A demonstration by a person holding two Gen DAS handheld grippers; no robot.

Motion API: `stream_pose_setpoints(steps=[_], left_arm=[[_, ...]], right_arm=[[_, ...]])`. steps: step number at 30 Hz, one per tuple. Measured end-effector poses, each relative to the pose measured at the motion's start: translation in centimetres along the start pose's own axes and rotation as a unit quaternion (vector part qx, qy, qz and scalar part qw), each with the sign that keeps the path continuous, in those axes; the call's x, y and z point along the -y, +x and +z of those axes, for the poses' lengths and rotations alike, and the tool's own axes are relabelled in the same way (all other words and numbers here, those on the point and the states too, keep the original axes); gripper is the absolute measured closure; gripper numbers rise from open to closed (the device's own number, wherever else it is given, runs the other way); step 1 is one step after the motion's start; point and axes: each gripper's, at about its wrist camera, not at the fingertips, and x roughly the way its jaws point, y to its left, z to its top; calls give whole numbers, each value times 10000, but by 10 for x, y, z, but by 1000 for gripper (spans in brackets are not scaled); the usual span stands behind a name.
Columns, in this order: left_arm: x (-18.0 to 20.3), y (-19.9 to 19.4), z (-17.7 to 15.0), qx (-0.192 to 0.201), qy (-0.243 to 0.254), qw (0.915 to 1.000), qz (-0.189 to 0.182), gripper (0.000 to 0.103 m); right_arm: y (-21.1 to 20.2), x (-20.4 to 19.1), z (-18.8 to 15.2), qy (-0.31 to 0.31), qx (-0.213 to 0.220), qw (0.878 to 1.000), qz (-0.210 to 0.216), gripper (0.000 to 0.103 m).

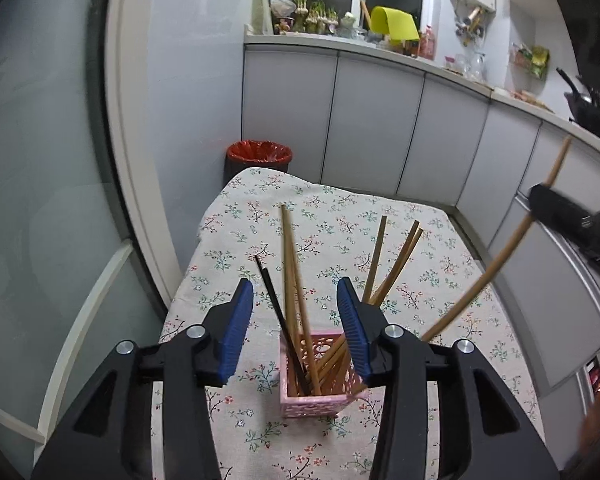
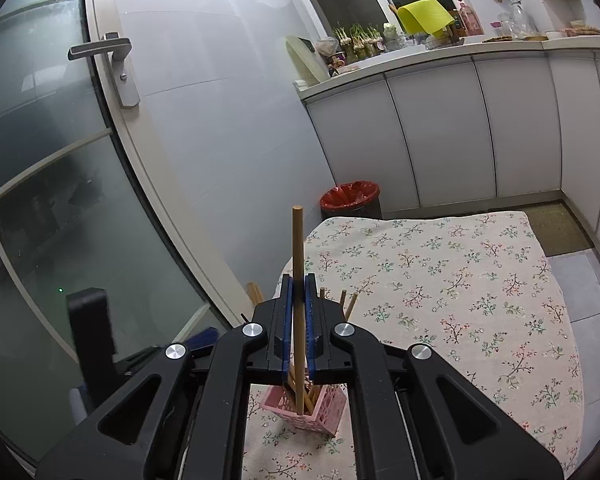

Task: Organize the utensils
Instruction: 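Open both tools to drop the sticks into the pink holder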

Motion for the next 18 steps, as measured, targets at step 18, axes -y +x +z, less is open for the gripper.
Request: stream_pose_setpoints(steps=[18], left_arm=[[-26, 9, -27, -770, -479, 9958, 74, 32]], right_arm=[[31, 1, -21, -163, -507, 9986, -8, 65]])
